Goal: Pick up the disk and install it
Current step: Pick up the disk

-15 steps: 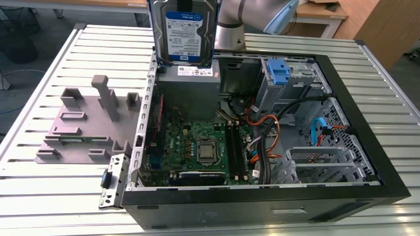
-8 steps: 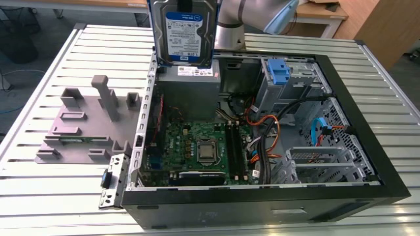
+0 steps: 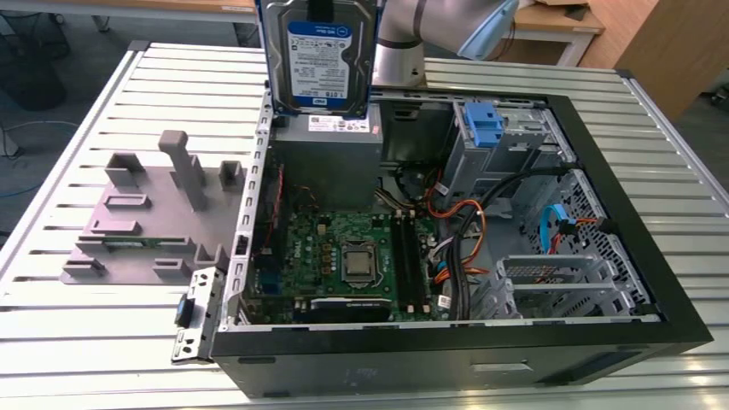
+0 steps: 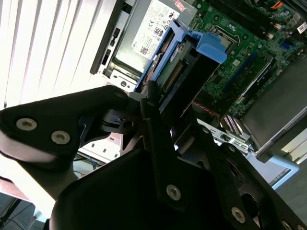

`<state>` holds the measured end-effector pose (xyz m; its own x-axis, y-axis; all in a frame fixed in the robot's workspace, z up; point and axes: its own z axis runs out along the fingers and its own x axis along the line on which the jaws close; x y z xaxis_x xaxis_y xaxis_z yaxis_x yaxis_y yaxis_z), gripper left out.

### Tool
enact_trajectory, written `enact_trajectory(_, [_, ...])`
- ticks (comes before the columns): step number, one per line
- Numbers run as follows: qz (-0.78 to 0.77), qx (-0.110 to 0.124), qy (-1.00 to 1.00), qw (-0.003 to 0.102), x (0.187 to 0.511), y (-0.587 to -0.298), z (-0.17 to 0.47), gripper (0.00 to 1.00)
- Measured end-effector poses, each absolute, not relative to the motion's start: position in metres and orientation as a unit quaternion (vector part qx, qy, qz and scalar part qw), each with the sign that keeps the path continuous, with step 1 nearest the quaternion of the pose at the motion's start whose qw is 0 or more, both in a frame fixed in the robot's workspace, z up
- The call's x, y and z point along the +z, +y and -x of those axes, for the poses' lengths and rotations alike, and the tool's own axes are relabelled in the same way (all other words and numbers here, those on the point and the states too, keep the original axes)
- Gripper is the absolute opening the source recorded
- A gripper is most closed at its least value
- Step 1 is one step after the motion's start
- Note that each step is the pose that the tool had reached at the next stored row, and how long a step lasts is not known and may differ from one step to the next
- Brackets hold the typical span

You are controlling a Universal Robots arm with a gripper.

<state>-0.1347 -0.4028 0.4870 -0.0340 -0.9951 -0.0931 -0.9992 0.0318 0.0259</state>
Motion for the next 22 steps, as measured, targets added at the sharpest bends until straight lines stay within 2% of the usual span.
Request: enact_trajectory(22, [0.694, 0.045, 0.718, 0.028, 0.4866, -0.405, 0.1338, 0.35])
